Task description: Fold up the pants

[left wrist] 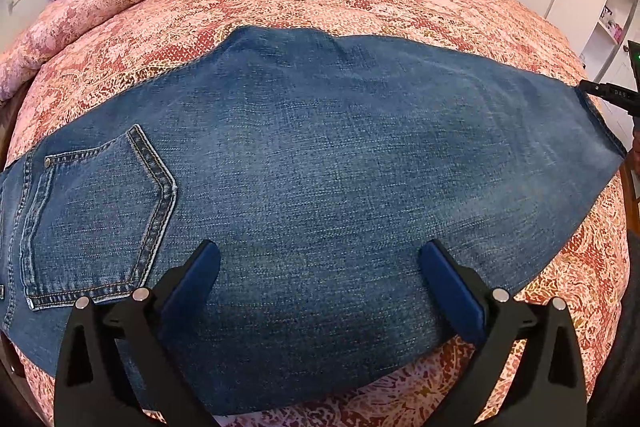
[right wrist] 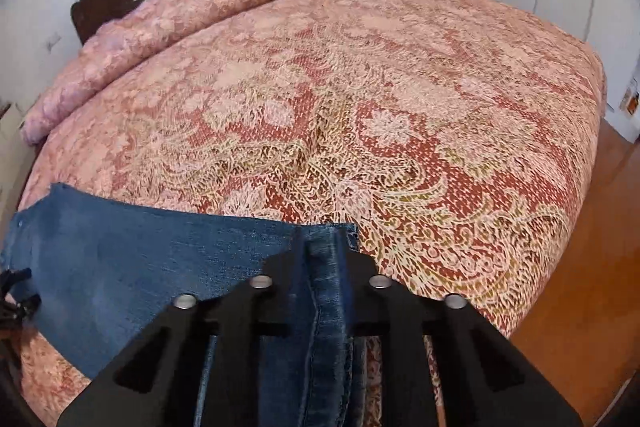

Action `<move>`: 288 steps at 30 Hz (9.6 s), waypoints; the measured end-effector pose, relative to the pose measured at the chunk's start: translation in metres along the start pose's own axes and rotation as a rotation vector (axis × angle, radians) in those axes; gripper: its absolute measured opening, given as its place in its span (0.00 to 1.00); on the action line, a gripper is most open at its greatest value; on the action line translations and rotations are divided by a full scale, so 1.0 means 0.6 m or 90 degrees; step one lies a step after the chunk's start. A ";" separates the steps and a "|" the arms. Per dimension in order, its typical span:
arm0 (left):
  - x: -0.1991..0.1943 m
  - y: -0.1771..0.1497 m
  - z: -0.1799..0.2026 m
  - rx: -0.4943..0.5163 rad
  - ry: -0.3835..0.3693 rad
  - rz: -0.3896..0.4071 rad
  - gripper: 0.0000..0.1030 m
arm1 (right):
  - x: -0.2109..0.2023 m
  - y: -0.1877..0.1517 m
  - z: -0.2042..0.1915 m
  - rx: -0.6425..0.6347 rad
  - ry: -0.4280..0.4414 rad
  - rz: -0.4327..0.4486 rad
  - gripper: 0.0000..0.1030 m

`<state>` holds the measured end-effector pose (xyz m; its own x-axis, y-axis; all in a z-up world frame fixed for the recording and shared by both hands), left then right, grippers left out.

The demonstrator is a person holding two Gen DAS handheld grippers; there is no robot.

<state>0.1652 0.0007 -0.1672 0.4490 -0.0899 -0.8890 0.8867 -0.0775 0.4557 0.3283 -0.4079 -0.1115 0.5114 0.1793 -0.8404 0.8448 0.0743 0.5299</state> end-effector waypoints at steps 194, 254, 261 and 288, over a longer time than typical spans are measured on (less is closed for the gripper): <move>-0.116 -0.228 -0.508 -0.850 -0.363 0.380 0.96 | 0.027 -0.204 -0.589 -0.079 0.269 -0.109 0.23; -0.231 0.097 -0.161 -0.248 -0.103 0.271 0.13 | 0.023 -0.209 -0.594 -0.074 0.261 -0.091 0.23; -0.211 0.119 -0.083 -0.194 -0.140 0.240 0.13 | 0.022 -0.209 -0.595 -0.079 0.256 -0.090 0.23; -0.132 0.096 0.051 -0.060 -0.153 0.180 0.14 | -0.019 -0.147 -0.487 0.428 0.670 -0.167 0.69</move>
<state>0.1777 -0.0268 -0.0692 0.6486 -0.3254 -0.6881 0.7429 0.0735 0.6654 0.2020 -0.1299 -0.1154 0.2071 0.9454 -0.2516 0.9717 -0.2286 -0.0589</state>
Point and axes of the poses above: each gripper's, at about its wrist camera, not at the fingertips, and x roughly the way its jaws point, z to its right, y to its top, the point moved 6 cm from there along x, roughly the way its jaws point, and after that the axes turned 4 degrees about -z, right-handed, at the moved point
